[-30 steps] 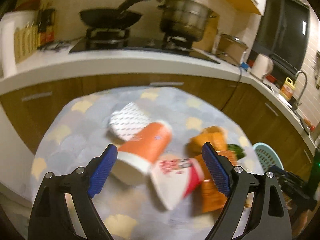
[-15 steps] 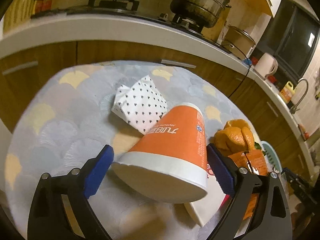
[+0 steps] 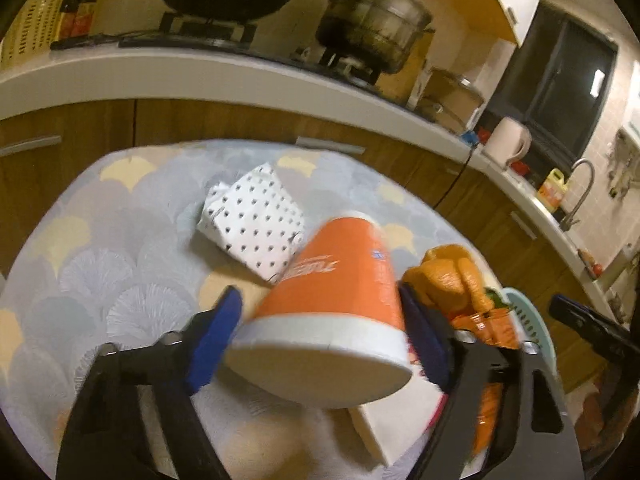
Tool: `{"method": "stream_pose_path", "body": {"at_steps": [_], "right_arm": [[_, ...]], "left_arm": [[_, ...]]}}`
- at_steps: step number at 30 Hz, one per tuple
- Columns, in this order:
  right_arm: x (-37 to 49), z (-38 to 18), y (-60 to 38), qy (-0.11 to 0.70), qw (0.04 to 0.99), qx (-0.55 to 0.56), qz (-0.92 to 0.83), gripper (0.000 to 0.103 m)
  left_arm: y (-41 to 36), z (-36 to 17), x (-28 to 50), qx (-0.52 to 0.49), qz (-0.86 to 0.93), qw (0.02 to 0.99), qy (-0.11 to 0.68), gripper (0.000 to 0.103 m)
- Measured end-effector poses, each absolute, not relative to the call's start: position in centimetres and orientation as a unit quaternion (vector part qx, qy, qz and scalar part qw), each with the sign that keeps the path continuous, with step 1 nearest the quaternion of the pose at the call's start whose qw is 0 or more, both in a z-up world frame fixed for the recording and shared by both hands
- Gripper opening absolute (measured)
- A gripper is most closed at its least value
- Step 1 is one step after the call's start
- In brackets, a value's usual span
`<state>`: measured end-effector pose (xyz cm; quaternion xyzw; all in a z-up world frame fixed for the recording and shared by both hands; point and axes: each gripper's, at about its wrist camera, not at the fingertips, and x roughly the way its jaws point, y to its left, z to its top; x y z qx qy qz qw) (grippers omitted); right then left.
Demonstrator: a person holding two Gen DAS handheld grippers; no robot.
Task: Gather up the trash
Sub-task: 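Grasp the orange paper cup with the left tool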
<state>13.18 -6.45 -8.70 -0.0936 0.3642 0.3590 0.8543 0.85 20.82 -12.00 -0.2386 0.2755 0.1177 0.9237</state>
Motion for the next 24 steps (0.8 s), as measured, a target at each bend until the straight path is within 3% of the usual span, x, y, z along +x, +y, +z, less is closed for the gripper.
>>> {"method": "stream_pose_path", "body": {"at_steps": [14,18,24], "right_arm": [[16.2,-10.5,-0.2,0.416,0.819,-0.099,0.383,0.054],[16.9,-11.5,0.4,0.438,0.807,-0.098,0.384,0.064],[18.2,-12.8,1.6,0.472,0.784,-0.085,0.394,0.067]], "left_arm": [[21.3,-12.0,-0.3,-0.262,0.118,0.925,0.250,0.063],[21.7,-11.8,-0.8,-0.270,0.117,0.926,0.238,0.055],[22.1,-11.8,-0.9,-0.284,0.108,0.923,0.235,0.054]]}}
